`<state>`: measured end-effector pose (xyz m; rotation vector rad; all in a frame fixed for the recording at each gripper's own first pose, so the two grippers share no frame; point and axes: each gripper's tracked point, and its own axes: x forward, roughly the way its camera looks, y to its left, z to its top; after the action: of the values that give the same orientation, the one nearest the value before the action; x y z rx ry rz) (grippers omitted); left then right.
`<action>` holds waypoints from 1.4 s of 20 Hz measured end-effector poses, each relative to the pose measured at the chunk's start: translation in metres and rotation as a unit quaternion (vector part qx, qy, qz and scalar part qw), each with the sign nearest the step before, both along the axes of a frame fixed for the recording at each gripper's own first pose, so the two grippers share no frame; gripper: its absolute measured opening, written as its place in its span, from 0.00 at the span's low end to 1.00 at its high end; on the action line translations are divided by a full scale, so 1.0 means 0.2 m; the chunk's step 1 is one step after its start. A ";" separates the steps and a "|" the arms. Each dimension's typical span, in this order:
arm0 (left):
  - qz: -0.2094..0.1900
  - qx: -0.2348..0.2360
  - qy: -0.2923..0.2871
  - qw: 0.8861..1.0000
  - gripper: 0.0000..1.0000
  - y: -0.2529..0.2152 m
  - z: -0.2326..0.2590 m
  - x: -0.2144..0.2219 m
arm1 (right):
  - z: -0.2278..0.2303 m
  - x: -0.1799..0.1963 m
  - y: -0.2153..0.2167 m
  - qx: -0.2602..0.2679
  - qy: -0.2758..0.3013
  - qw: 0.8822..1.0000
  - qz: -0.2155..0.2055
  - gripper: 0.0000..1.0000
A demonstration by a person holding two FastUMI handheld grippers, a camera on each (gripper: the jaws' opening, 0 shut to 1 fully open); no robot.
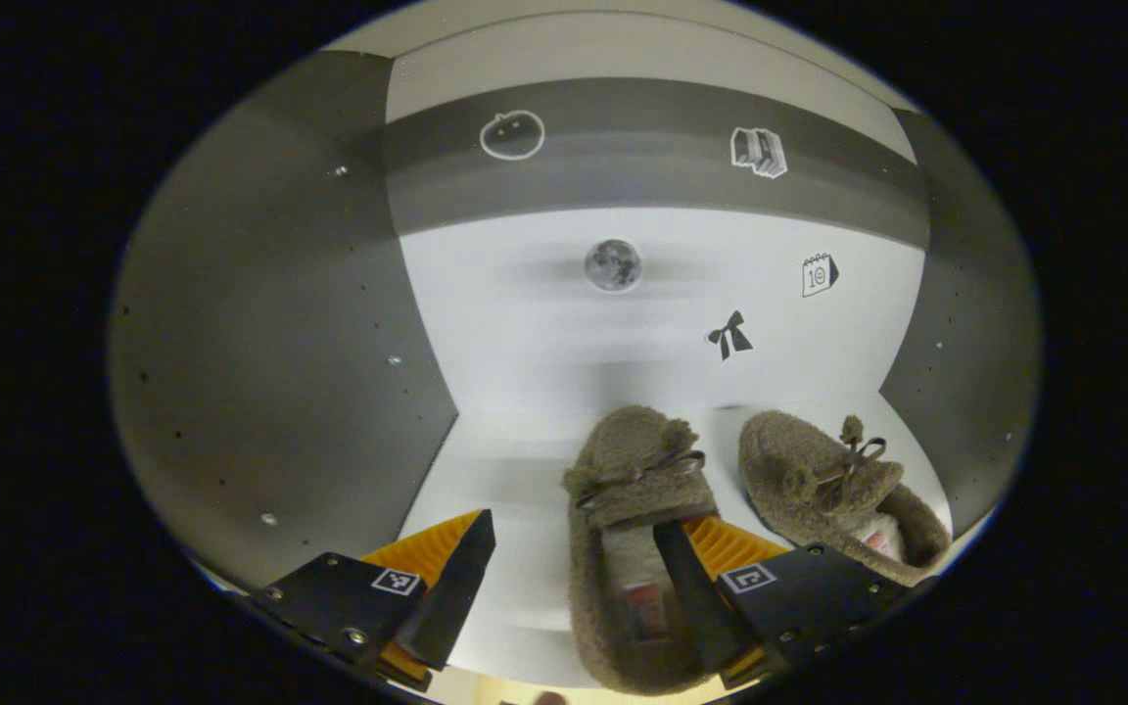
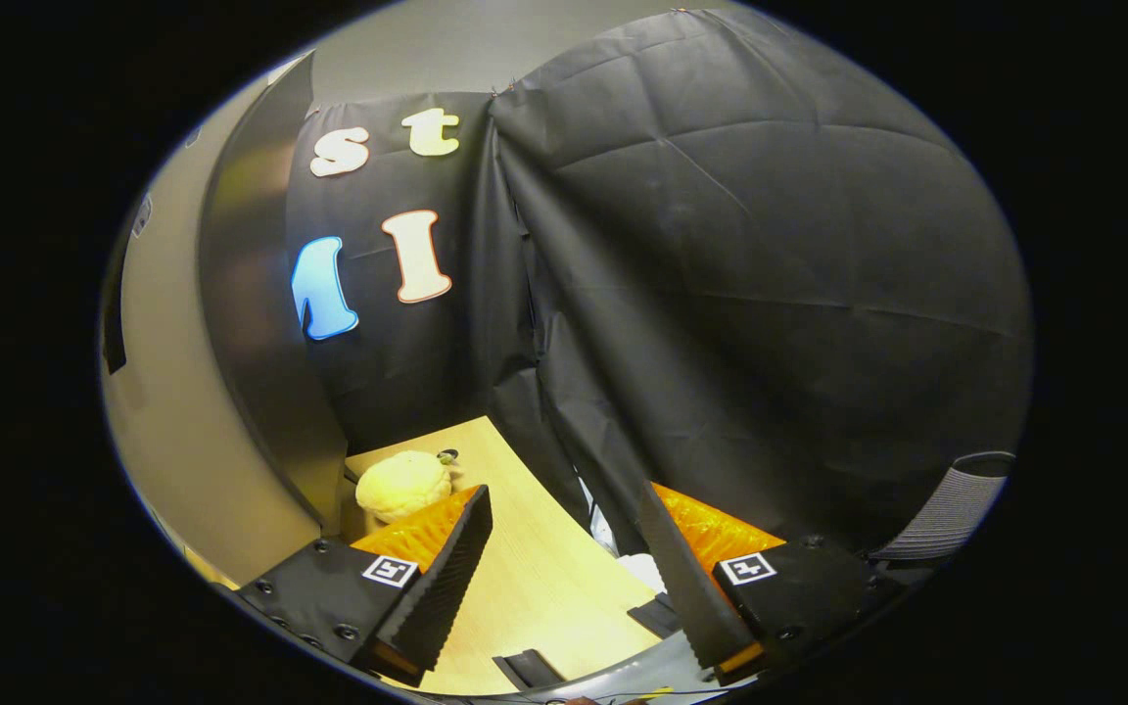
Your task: Grab one shoe with the right hand and put it into the shoe cabinet, grab the other shoe with the left hand and put it into the shoe cabinet; then close the right door with the right hand and the left door with the left hand.
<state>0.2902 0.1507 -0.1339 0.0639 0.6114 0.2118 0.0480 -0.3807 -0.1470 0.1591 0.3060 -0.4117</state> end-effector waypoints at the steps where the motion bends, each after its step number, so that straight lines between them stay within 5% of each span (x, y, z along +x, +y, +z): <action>1: -0.006 -0.001 -0.011 1.000 0.94 -0.02 0.04 -0.03 | 0.01 0.02 0.01 0.000 -0.003 1.000 0.004 0.96; 7: -0.036 0.017 -0.129 0.991 0.99 -0.13 0.51 -0.33 | 0.11 0.11 0.15 -0.002 -0.017 0.999 0.049 0.96; 8: -0.041 0.026 -0.157 0.986 0.94 -0.15 0.62 -0.40 | 0.13 0.12 0.17 -0.005 -0.020 0.998 0.056 0.96; 9: -0.047 0.032 -0.185 0.981 0.99 -0.19 0.71 -0.48 | 0.16 0.14 0.19 -0.006 -0.023 0.998 0.064 0.96; 16: -0.054 0.051 -0.334 0.940 0.99 -0.31 1.11 -1.06 | 0.43 0.26 0.37 -0.013 -0.058 0.991 0.122 0.99; 17: -0.051 0.040 -0.339 0.939 0.99 -0.28 1.10 -1.09 | 0.48 0.27 0.40 -0.013 -0.063 0.989 0.130 0.92; 22: -0.007 0.042 -0.330 0.943 0.99 -0.16 0.99 -1.28 | 0.72 0.35 0.56 -0.019 -0.095 0.981 0.169 0.92; 26: 0.032 -0.028 -0.314 0.948 0.87 -0.21 0.89 -1.37 | 0.84 0.38 0.68 -0.036 -0.106 0.974 0.197 0.92; 27: 0.041 -0.034 -0.317 0.947 0.99 -0.20 0.89 -1.37 | 0.86 0.37 0.72 -0.034 -0.101 0.973 0.203 0.92; 28: 0.052 -0.040 -0.313 0.948 0.99 -0.19 0.88 -1.36 | 0.88 0.37 0.76 -0.027 -0.099 0.972 0.211 0.96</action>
<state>0.0173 0.1123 0.0425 -0.1129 -0.0116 0.2929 0.1214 -0.2295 0.0298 0.0767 0.1243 0.0190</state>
